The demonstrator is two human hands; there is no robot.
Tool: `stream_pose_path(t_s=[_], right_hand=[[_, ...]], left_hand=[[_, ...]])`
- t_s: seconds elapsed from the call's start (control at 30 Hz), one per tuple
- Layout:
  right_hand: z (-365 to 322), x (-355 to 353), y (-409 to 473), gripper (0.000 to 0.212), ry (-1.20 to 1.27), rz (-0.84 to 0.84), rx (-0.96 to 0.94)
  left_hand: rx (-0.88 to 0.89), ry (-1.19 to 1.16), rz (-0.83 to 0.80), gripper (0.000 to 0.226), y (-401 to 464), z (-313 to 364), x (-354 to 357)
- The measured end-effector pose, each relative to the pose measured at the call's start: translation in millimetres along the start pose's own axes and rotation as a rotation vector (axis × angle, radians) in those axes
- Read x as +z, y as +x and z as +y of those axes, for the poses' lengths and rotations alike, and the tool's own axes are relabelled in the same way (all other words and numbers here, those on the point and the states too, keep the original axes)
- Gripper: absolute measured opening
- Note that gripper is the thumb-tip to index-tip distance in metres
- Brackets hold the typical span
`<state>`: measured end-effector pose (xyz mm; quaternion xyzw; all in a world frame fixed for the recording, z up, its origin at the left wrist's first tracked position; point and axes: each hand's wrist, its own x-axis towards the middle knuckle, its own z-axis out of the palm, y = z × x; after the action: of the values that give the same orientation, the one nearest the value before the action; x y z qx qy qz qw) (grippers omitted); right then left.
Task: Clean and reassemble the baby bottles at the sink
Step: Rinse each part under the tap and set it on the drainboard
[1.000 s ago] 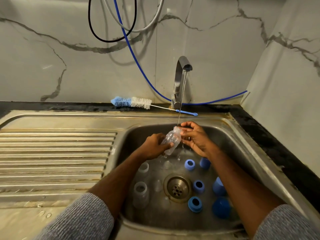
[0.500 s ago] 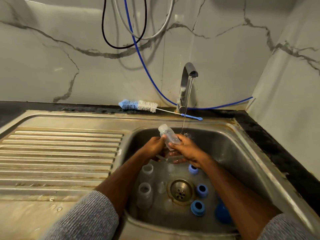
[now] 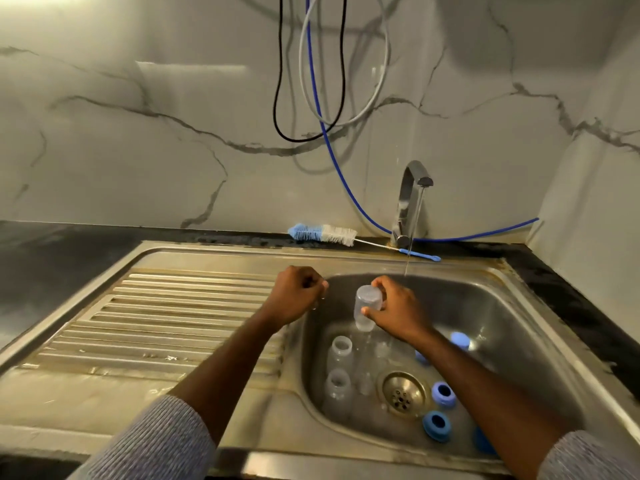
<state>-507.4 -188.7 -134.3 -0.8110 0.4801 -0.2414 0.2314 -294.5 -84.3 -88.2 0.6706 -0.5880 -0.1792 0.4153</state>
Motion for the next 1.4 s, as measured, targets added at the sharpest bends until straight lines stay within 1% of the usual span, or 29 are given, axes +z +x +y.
stream_pose_path(t_s=[0.07,0.13,0.23,0.33,0.47,0.53,0.6,0.73,0.9,1.03,1.2,1.27,1.4], right_hand=[[-10,-1,0,0.066,-0.004,0.039,-0.032],[-20,-2,1,0.066,-0.003,0.086,-0.074],[-32,-2,2,0.064,-0.073,0.029,-0.084],[-46,-1,9,0.065,-0.065,0.066,-0.064],[-80,5,24,0.06,0.061,0.195,-0.083],[-107,13,36,0.058,0.143,0.211,-0.124],[-135,24,49,0.056,0.218,0.2,-0.173],[-197,60,77,0.061,0.301,0.113,-0.233],[-269,113,106,0.058,0.309,0.042,-0.264],[-315,149,121,0.058,0.299,-0.014,-0.303],[-352,177,133,0.059,0.274,-0.036,-0.308],[-356,186,137,0.057,0.24,-0.061,-0.298],[-349,200,142,0.058,0.209,-0.099,-0.256]], left_hand=[[-0.026,-0.019,0.023,0.012,-3,-6,-16],[-0.045,-0.03,0.046,0.011,-6,-12,-31],[-0.077,-0.031,0.09,0.011,-10,-24,-50],[-0.099,-0.028,0.128,0.013,-12,-37,-68],[-0.118,0.0,0.125,0.012,-16,-57,-95],[-0.136,0.017,0.123,0.01,-18,-70,-113],[-0.157,0.028,0.135,0.01,-18,-85,-132],[-0.192,0.122,0.19,0.01,-15,-116,-175],[-0.26,0.196,0.298,0.011,-12,-147,-225],[-0.297,0.215,0.308,0.009,-13,-162,-255],[-0.297,0.237,0.281,0.004,-20,-170,-272],[-0.291,0.247,0.268,0.004,-22,-173,-274],[-0.296,0.251,0.241,0.005,-24,-176,-276]])
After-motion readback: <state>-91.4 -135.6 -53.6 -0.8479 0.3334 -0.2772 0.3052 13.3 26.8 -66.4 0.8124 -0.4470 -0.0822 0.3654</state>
